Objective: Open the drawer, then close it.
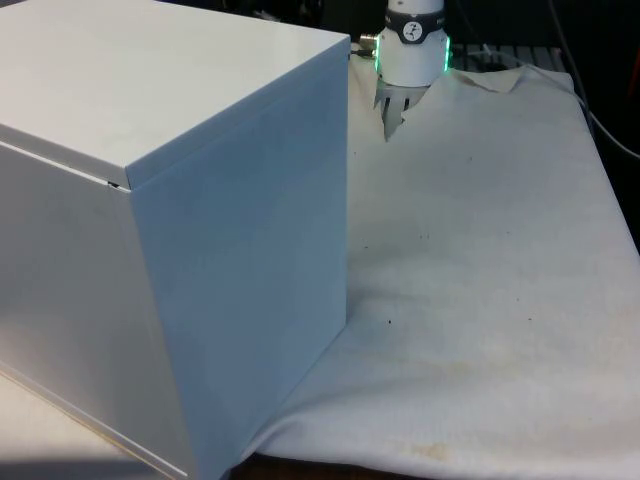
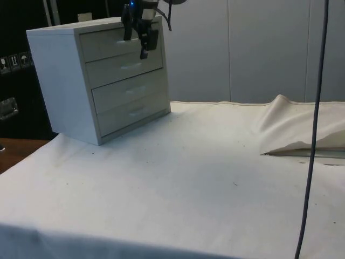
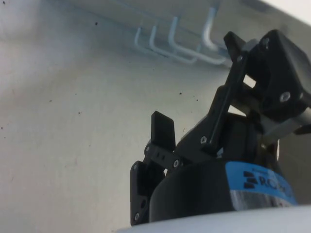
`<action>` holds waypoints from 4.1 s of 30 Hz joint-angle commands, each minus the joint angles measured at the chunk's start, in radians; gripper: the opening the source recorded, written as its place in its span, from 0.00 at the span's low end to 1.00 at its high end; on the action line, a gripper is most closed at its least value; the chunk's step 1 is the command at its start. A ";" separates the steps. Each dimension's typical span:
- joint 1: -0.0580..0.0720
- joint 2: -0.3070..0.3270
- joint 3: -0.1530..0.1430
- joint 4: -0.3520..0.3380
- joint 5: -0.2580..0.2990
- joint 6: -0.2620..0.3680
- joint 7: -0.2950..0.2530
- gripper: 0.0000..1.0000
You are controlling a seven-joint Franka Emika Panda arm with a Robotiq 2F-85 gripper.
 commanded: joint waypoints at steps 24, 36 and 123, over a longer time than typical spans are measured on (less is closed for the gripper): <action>-0.014 0.041 -0.004 0.020 0.008 0.017 0.001 1.00; -0.012 0.044 -0.008 0.021 0.003 0.016 0.006 1.00; 0.025 -0.107 -0.028 -0.088 -0.105 0.027 0.042 0.01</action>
